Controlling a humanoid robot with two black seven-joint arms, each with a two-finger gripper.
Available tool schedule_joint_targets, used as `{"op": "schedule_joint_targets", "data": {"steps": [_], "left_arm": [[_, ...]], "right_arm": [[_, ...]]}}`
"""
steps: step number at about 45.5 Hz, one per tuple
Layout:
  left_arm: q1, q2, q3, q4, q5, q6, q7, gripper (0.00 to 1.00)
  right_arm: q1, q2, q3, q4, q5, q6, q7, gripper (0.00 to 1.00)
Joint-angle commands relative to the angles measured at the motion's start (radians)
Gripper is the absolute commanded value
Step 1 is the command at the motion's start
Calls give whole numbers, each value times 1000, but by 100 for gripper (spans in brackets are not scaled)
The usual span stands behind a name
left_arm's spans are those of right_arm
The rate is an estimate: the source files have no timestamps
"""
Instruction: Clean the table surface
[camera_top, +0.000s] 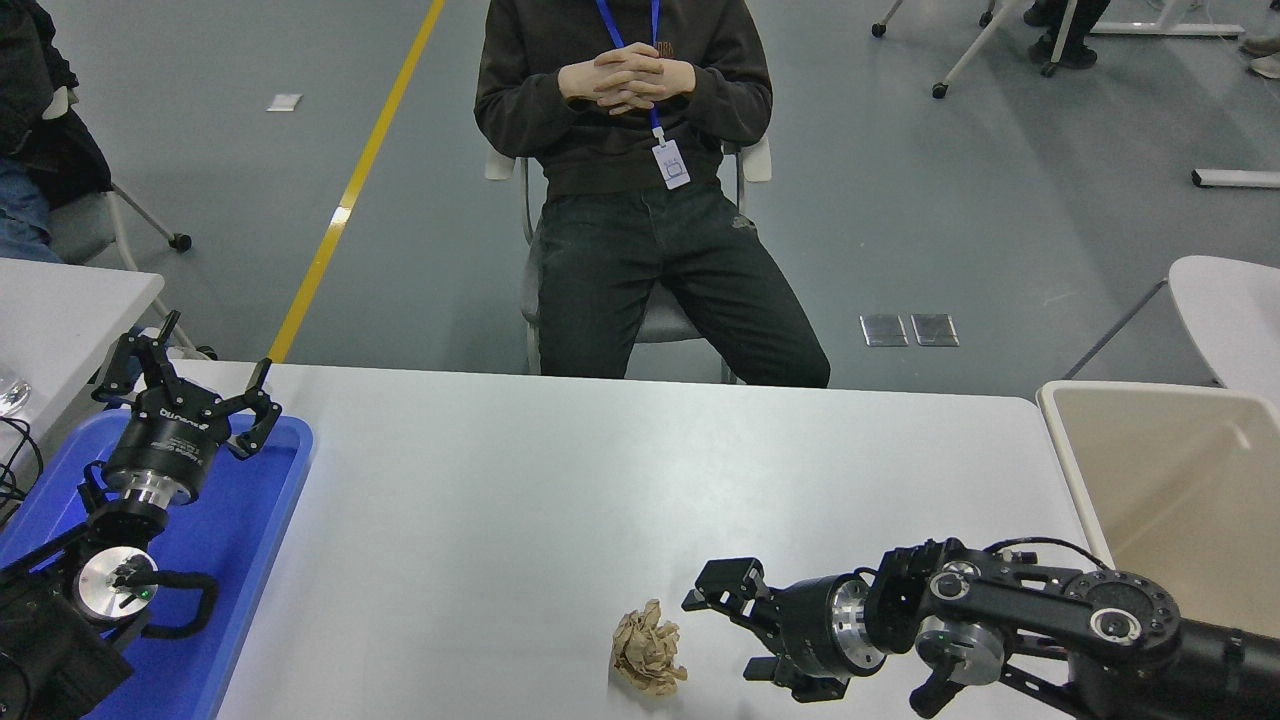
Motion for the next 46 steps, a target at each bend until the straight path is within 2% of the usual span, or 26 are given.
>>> {"op": "schedule_joint_targets", "data": {"steps": [1, 8, 16, 31, 39, 46], "left_arm": [[0, 0, 0, 1, 0, -1, 0, 100], [0, 0, 0, -1, 0, -1, 0, 100], [0, 0, 0, -1, 0, -1, 0, 100], [0, 0, 0, -1, 0, -1, 0, 100], [0, 0, 0, -1, 0, -1, 0, 100], [0, 0, 0, -1, 0, -1, 0, 100]], "right_arm": [[36, 80, -10, -66, 44, -34, -5, 100], [81, 138, -48, -108, 47, -86, -21, 100], [128, 146, -90, -109, 119, -151, -177, 100], [105, 198, -119, -79, 149, -182, -280, 100], [121, 250, -87, -59, 159, -180, -286, 100], [194, 290, -102, -70, 152, -179, -288, 100]]}}
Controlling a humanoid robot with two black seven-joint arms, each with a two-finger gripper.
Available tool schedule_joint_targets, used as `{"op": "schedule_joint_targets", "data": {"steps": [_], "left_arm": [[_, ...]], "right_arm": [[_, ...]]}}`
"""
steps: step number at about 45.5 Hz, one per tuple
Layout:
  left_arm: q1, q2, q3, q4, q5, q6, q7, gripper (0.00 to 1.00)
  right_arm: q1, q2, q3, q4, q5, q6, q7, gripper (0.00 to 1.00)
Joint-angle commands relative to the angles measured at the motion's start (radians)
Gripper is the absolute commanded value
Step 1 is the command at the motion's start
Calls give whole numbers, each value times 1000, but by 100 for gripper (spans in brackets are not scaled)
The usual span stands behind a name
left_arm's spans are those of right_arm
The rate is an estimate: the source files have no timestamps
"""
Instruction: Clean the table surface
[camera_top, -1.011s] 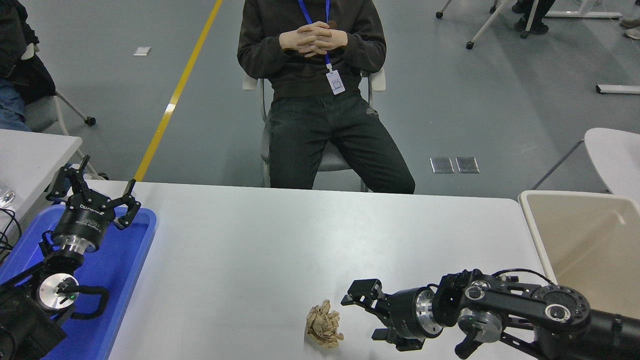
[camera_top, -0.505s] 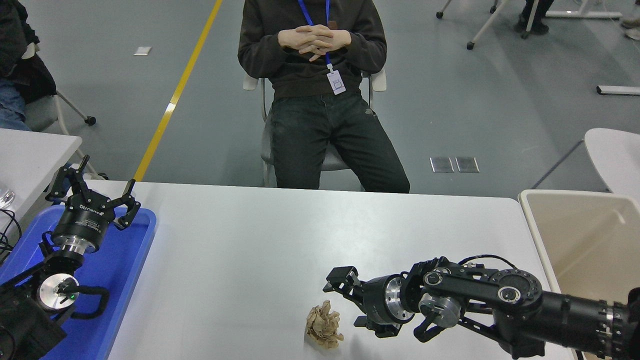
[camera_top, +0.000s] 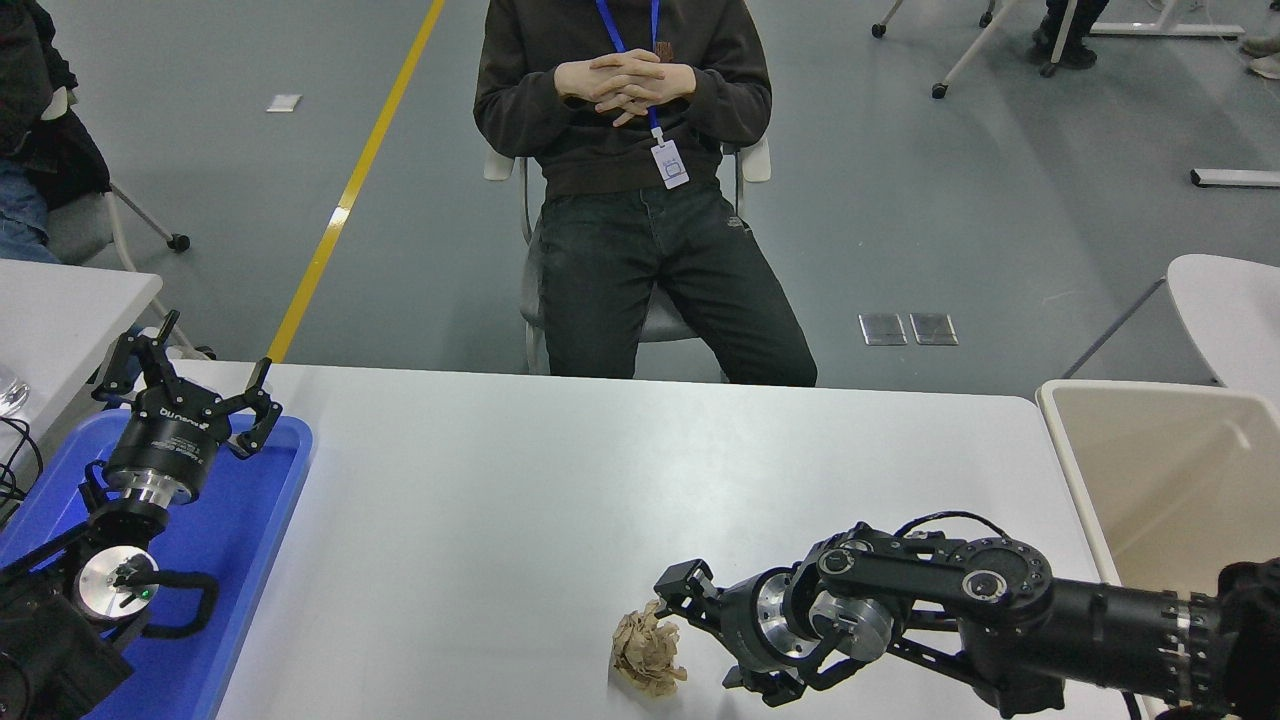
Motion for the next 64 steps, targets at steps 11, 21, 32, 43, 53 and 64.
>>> {"op": "schedule_joint_targets", "data": {"steps": [11, 21, 32, 43, 53, 64], "left_arm": [[0, 0, 0, 0, 0, 0, 0, 100], [0, 0, 0, 0, 0, 0, 0, 100], [0, 0, 0, 0, 0, 0, -1, 100], [0, 0, 0, 0, 0, 0, -1, 100], [0, 0, 0, 0, 0, 0, -1, 100], [0, 0, -2, 0, 0, 0, -1, 100]], "right_arm": [[78, 110, -46, -62, -31, -5, -20, 100], [66, 134, -99, -160, -100, 7, -11, 100], [69, 134, -97, -210, -165, 51, 3, 100], [68, 134, -95, -210, -168, 53, 3, 100], [68, 134, -95, -201, -166, 82, 3, 100], [69, 134, -80, -200, -166, 165, 12, 100]]}}
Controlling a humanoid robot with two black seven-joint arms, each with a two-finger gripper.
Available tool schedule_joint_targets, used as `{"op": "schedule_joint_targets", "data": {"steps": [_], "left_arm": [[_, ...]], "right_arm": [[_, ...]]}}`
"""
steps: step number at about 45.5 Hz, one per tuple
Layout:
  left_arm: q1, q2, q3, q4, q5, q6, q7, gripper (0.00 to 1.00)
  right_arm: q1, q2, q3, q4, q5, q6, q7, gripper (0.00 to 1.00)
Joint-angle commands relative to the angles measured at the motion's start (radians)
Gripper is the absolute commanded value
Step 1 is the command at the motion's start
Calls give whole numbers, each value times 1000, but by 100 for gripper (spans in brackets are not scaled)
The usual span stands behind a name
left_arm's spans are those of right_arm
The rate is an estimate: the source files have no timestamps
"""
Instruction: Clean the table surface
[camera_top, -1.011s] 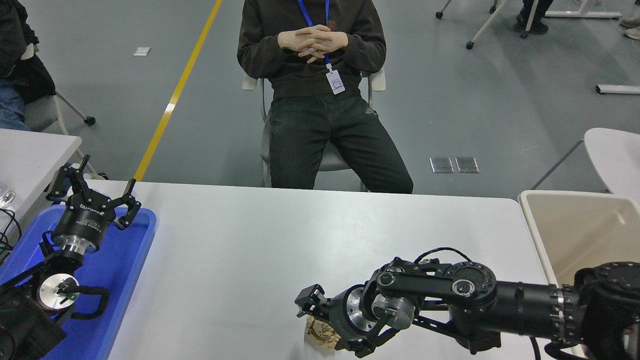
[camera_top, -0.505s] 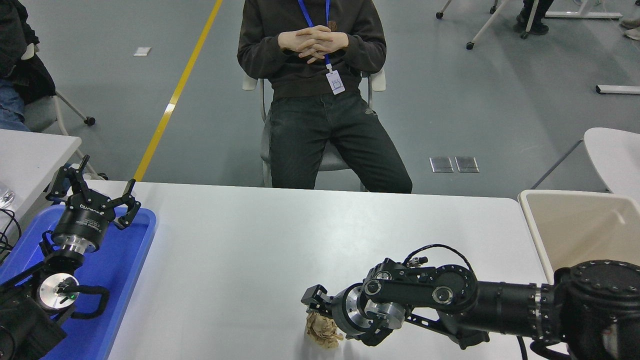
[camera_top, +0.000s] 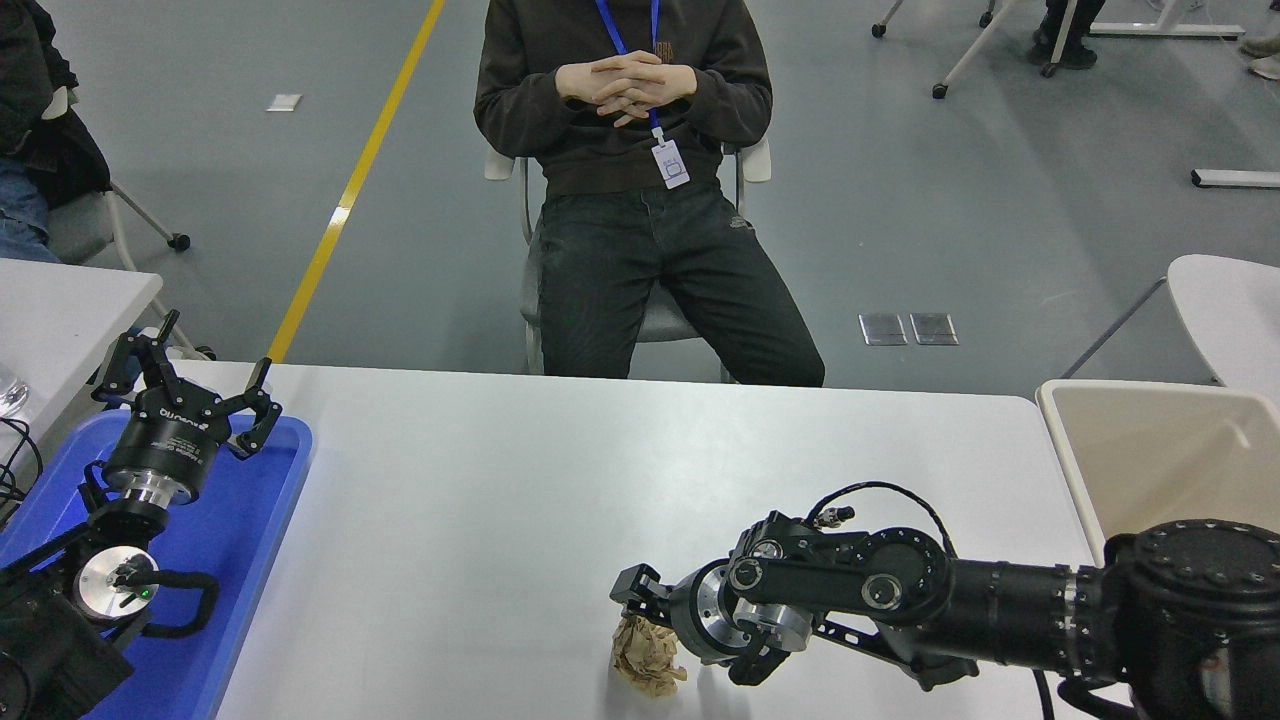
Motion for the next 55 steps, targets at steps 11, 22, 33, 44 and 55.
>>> {"op": "schedule_joint_targets", "data": {"steps": [11, 22, 33, 44, 55], "left_arm": [[0, 0, -1, 0, 0, 0, 0, 100], [0, 0, 0, 0, 0, 0, 0, 100], [0, 0, -1, 0, 0, 0, 1, 100], [0, 0, -1, 0, 0, 0, 1, 100], [0, 0, -1, 0, 1, 0, 0, 100]], "right_arm": [[-6, 0, -9, -9, -91, 77, 48, 100], [-14, 0, -21, -14, -144, 80, 78, 100], [-15, 0, -23, -12, -144, 109, 114, 100], [-33, 0, -37, -15, -163, 109, 181, 88], [-40, 0, -69, -29, -183, 111, 250, 61]]}}
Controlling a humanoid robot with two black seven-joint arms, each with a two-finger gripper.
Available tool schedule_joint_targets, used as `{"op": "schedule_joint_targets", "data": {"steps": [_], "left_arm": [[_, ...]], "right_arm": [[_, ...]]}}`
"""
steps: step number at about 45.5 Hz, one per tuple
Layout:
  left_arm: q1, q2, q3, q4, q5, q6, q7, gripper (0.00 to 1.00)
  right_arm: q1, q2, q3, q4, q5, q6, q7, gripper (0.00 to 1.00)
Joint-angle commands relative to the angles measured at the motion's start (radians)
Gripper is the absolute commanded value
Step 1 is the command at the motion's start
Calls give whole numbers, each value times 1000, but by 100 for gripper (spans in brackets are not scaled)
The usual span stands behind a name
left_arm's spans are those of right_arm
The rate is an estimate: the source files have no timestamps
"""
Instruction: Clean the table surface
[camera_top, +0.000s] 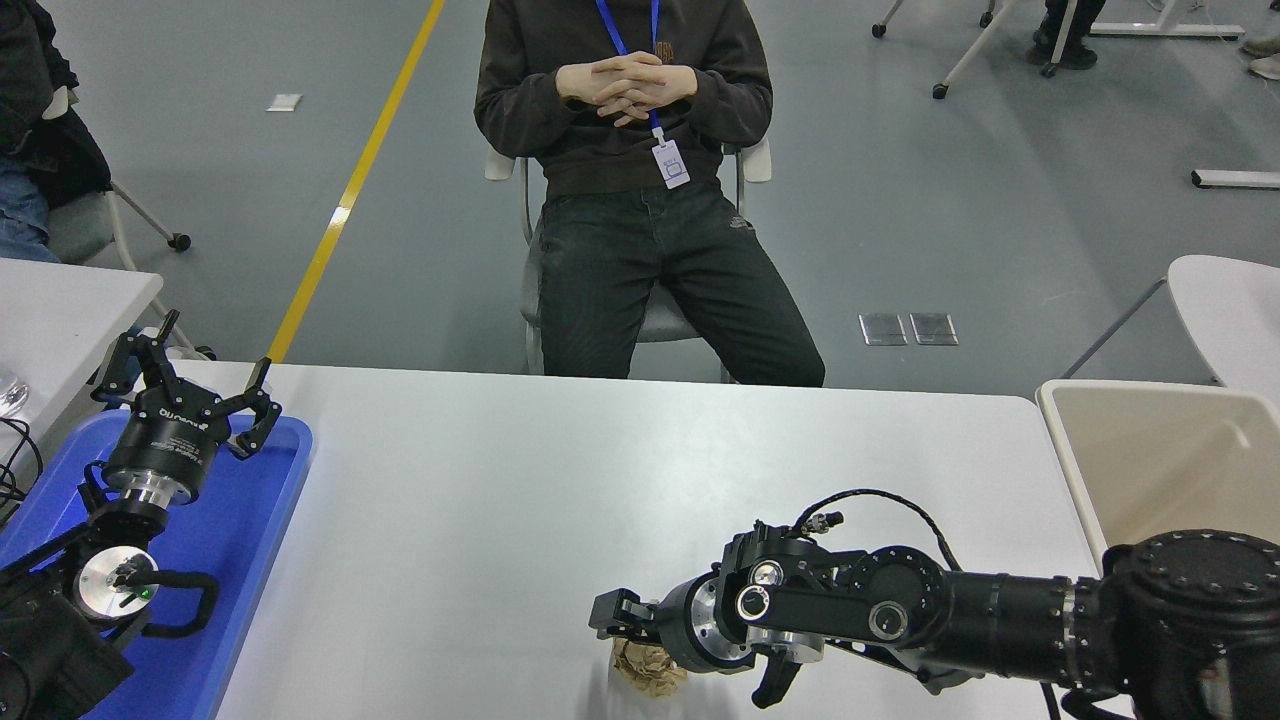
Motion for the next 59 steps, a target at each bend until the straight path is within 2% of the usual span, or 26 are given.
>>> {"op": "schedule_joint_targets", "data": {"steps": [1, 6, 12, 14, 19, 26, 40, 47, 59], "left_arm": [[0, 0, 0, 0, 0, 0, 1, 100], [0, 0, 0, 0, 0, 0, -1, 100], [0, 0, 0, 0, 0, 0, -1, 100], [0, 0, 0, 0, 0, 0, -1, 100], [0, 0, 0, 0, 1, 0, 1, 100], [0, 0, 0, 0, 0, 0, -1, 100], [0, 0, 0, 0, 1, 0, -1, 100], [0, 0, 0, 0, 0, 0, 1, 100], [0, 0, 0, 0, 1, 0, 1, 100]], "right_arm": [[-7, 0, -24, -9, -16, 3, 65, 60], [-9, 0, -27, -20, -38, 3, 70, 46], [-9, 0, -53, -34, -69, 1, 70, 16], [-10, 0, -60, -35, -69, 1, 71, 1], [-18, 0, -67, -35, -69, 3, 71, 0], [-18, 0, -53, -12, -63, 6, 122, 0], [19, 0, 67, 207, -47, 70, 112, 0], [55, -86, 136, 242, 9, 135, 108, 0], [209, -258, 170, 374, 129, 144, 105, 0]]}}
